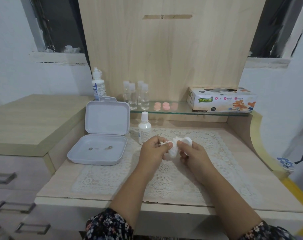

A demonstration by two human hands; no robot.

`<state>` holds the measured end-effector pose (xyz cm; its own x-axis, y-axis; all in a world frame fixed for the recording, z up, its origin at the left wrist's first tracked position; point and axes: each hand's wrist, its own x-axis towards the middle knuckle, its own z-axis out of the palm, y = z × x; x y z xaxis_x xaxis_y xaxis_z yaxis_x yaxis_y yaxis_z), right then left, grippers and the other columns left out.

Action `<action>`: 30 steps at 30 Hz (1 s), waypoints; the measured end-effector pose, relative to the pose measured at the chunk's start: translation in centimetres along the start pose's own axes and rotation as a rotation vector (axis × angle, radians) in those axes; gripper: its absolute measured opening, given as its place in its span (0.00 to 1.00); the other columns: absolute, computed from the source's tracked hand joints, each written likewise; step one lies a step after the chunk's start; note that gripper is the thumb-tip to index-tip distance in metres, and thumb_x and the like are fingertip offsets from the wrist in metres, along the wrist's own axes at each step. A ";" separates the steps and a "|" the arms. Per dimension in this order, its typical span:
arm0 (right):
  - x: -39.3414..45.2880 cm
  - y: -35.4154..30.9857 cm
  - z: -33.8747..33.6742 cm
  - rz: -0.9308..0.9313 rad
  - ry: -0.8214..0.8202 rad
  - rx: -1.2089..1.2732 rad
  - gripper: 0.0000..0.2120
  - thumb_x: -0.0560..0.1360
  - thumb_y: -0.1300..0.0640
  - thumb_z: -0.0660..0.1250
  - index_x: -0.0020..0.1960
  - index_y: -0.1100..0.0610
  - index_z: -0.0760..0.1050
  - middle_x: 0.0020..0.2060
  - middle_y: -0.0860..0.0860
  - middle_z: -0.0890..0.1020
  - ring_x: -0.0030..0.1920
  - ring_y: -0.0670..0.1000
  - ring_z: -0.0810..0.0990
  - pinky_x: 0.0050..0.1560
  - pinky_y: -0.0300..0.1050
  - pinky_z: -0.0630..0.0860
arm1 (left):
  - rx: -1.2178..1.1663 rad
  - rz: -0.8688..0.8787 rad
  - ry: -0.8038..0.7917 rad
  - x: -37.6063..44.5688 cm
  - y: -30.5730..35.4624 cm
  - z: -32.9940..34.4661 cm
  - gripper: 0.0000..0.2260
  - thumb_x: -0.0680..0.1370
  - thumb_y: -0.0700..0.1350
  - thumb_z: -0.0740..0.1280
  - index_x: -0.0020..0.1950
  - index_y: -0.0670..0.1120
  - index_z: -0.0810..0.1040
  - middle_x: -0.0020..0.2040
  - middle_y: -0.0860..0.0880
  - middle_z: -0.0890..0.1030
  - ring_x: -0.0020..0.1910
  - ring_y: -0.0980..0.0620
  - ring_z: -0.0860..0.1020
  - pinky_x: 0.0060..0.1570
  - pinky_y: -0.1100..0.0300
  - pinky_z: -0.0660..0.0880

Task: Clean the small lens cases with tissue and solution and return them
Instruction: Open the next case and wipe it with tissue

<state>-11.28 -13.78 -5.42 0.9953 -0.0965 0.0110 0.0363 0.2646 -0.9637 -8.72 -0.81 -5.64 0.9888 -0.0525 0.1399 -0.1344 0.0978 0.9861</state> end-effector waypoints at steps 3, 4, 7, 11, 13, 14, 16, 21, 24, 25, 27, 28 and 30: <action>0.1 0.0 -0.2 0.011 0.036 -0.070 0.11 0.80 0.60 0.63 0.39 0.59 0.73 0.28 0.51 0.70 0.26 0.46 0.68 0.27 0.36 0.68 | -0.038 0.022 0.098 0.4 -0.2 -0.2 0.03 0.76 0.38 0.68 0.43 0.43 0.76 0.39 0.45 0.81 0.30 0.54 0.76 0.31 0.63 0.73; 0.2 0.1 -0.3 0.007 0.049 -0.116 0.12 0.80 0.59 0.64 0.37 0.58 0.72 0.27 0.51 0.70 0.25 0.46 0.68 0.26 0.36 0.68 | -0.034 0.037 0.119 0.5 -0.3 -0.2 0.03 0.76 0.38 0.68 0.43 0.43 0.76 0.41 0.44 0.81 0.31 0.53 0.76 0.33 0.61 0.74; 0.5 0.2 -0.1 0.022 0.083 -0.101 0.10 0.79 0.58 0.64 0.39 0.58 0.71 0.29 0.51 0.69 0.27 0.46 0.67 0.28 0.36 0.67 | -0.014 0.068 0.159 0.5 -0.6 -0.1 0.03 0.78 0.39 0.66 0.45 0.45 0.74 0.42 0.44 0.82 0.31 0.52 0.77 0.34 0.59 0.76; 1.0 -0.4 -0.4 0.100 0.137 0.237 0.11 0.81 0.55 0.55 0.49 0.61 0.73 0.34 0.55 0.73 0.30 0.48 0.68 0.34 0.41 0.66 | 0.070 0.151 0.397 0.6 -0.4 -0.4 0.04 0.80 0.41 0.64 0.45 0.47 0.71 0.40 0.48 0.79 0.35 0.53 0.78 0.34 0.58 0.78; 1.2 -0.4 -0.7 0.085 0.124 0.254 0.14 0.83 0.55 0.54 0.51 0.62 0.74 0.37 0.57 0.74 0.33 0.49 0.71 0.36 0.43 0.69 | 0.207 0.265 0.460 0.3 -0.4 -0.4 0.03 0.80 0.42 0.63 0.47 0.47 0.70 0.36 0.53 0.76 0.34 0.58 0.76 0.36 0.57 0.74; 1.2 -0.3 -0.8 0.079 0.113 0.278 0.15 0.83 0.54 0.54 0.52 0.63 0.75 0.38 0.57 0.75 0.35 0.50 0.74 0.39 0.43 0.72 | 0.286 0.337 0.457 0.1 -0.5 -0.3 0.03 0.80 0.42 0.63 0.47 0.47 0.70 0.35 0.55 0.75 0.33 0.60 0.74 0.34 0.58 0.73; 1.3 -0.1 -0.9 0.058 0.091 0.297 0.14 0.83 0.54 0.56 0.54 0.64 0.74 0.44 0.56 0.79 0.42 0.52 0.79 0.44 0.44 0.77 | 0.442 0.503 0.391 -0.5 -0.9 0.1 0.01 0.80 0.44 0.62 0.49 0.49 0.71 0.34 0.56 0.75 0.33 0.59 0.74 0.33 0.61 0.71; 1.3 0.4 -0.9 0.017 -0.051 0.331 0.17 0.82 0.55 0.56 0.60 0.67 0.73 0.56 0.64 0.81 0.55 0.58 0.80 0.62 0.51 0.74 | 0.679 0.754 0.124 -0.3 -2.1 0.7 0.10 0.79 0.48 0.61 0.55 0.45 0.78 0.50 0.52 0.81 0.47 0.57 0.77 0.47 0.70 0.70; 1.3 0.5 -0.9 0.043 -0.081 0.416 0.20 0.82 0.55 0.58 0.67 0.69 0.68 0.62 0.63 0.78 0.58 0.56 0.80 0.57 0.48 0.79 | 0.718 0.747 0.014 -0.1 -2.4 0.8 0.10 0.78 0.51 0.62 0.53 0.48 0.77 0.48 0.51 0.80 0.47 0.57 0.76 0.45 0.63 0.74; 1.3 0.5 -0.9 0.046 -0.088 0.415 0.19 0.82 0.56 0.58 0.66 0.69 0.68 0.60 0.62 0.79 0.56 0.55 0.81 0.53 0.45 0.80 | 0.730 0.766 0.012 -0.1 -2.5 0.9 0.09 0.78 0.51 0.63 0.53 0.48 0.76 0.48 0.50 0.80 0.46 0.56 0.75 0.44 0.62 0.74; 1.3 0.6 -0.9 0.037 -0.119 0.355 0.16 0.82 0.55 0.59 0.61 0.67 0.71 0.52 0.60 0.81 0.51 0.54 0.82 0.50 0.44 0.79 | 0.780 0.849 0.041 -0.1 -2.5 1.0 0.06 0.77 0.48 0.64 0.52 0.49 0.73 0.45 0.49 0.79 0.45 0.54 0.75 0.41 0.59 0.75; 1.2 0.7 -0.9 0.029 -0.129 0.313 0.13 0.82 0.55 0.59 0.57 0.65 0.72 0.47 0.59 0.81 0.48 0.54 0.81 0.51 0.44 0.77 | 0.810 0.892 0.063 -0.2 -2.5 1.1 0.05 0.77 0.46 0.64 0.50 0.48 0.72 0.43 0.48 0.78 0.43 0.52 0.75 0.38 0.57 0.75; 1.1 0.8 -0.8 0.021 -0.135 0.264 0.10 0.82 0.56 0.58 0.52 0.63 0.72 0.42 0.58 0.80 0.45 0.53 0.80 0.51 0.46 0.75 | 0.861 0.935 0.095 -0.3 -2.3 1.3 0.04 0.75 0.42 0.66 0.48 0.46 0.73 0.40 0.47 0.76 0.39 0.51 0.74 0.33 0.55 0.74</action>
<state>-10.25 -14.46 -6.36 0.9984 0.0358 0.0445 0.0202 0.5072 -0.8616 -8.84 -2.35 -7.84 0.4906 -0.2384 0.8382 -0.7433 -0.6165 0.2597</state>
